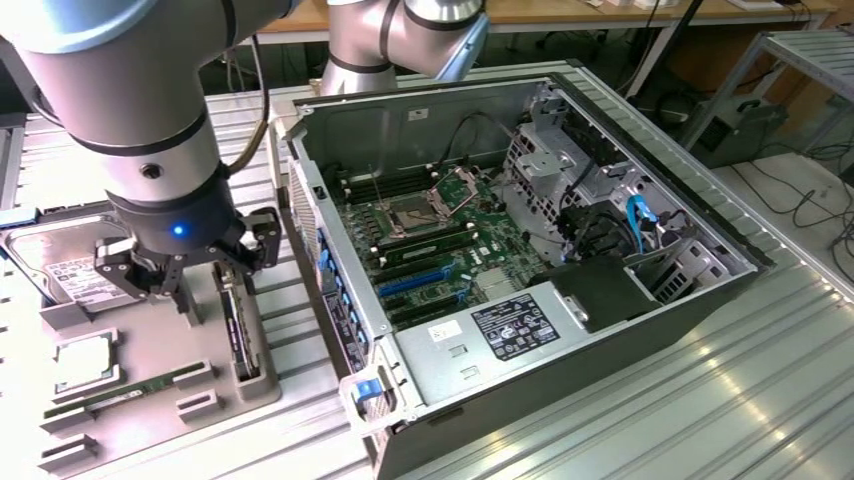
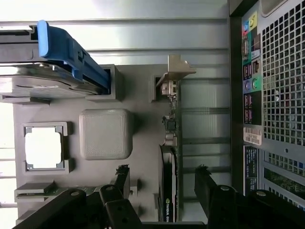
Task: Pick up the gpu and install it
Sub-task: 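Pick up the gpu and move the gpu toward the slot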
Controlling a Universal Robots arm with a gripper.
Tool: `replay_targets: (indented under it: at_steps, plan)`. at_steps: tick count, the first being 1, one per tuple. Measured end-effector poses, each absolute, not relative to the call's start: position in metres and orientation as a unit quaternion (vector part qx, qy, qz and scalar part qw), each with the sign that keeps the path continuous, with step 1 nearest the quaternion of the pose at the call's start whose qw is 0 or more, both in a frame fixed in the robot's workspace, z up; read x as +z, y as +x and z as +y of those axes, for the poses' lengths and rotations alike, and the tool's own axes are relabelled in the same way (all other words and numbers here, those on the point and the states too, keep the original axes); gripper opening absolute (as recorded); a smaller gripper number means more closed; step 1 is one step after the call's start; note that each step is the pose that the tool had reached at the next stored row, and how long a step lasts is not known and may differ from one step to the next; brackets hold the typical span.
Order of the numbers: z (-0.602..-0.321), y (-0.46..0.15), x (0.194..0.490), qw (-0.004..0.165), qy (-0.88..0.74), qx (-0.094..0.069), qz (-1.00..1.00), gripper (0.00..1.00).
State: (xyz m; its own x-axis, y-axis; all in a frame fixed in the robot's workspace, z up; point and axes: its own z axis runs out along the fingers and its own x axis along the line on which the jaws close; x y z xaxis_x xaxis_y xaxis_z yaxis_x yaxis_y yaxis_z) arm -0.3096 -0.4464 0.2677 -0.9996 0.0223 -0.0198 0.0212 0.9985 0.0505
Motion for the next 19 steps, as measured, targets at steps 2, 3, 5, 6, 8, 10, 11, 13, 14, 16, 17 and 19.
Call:
replay_targets:
  at_steps: [2, 3, 5, 6, 8, 10, 11, 13, 14, 16, 17, 19]
  plan:
    - [-0.447, -0.31, 0.267, 0.01, 0.011, 0.02, 1.0, 0.66]
    - [-0.447, -0.309, 0.265, 0.01, 0.011, 0.011, 1.0, 0.66]
    - [-0.447, -0.308, 0.264, 0.01, 0.011, 0.002, 1.0, 0.66]
    - [-0.446, -0.308, 0.262, 0.01, 0.01, 0.0, 1.0, 0.66]
    - [-0.446, -0.305, 0.259, 0.009, 0.011, 0.0, 1.0, 0.66]
    - [-0.446, -0.303, 0.255, 0.009, 0.011, 0.0, 1.0, 0.66]
    - [-0.446, -0.302, 0.253, 0.008, 0.011, 0.0, 1.0, 0.66]
    - [-0.446, -0.302, 0.25, 0.009, 0.011, 0.0, 1.0, 0.66]
    - [-0.446, -0.302, 0.248, 0.009, 0.011, 0.0, 1.0, 0.66]
    - [-0.446, -0.302, 0.244, 0.009, 0.011, 0.0, 1.0, 0.66]
    - [-0.446, -0.302, 0.242, 0.008, 0.011, 0.0, 1.0, 0.66]
    - [-0.446, -0.302, 0.238, 0.009, 0.011, 0.0, 1.0, 0.66]
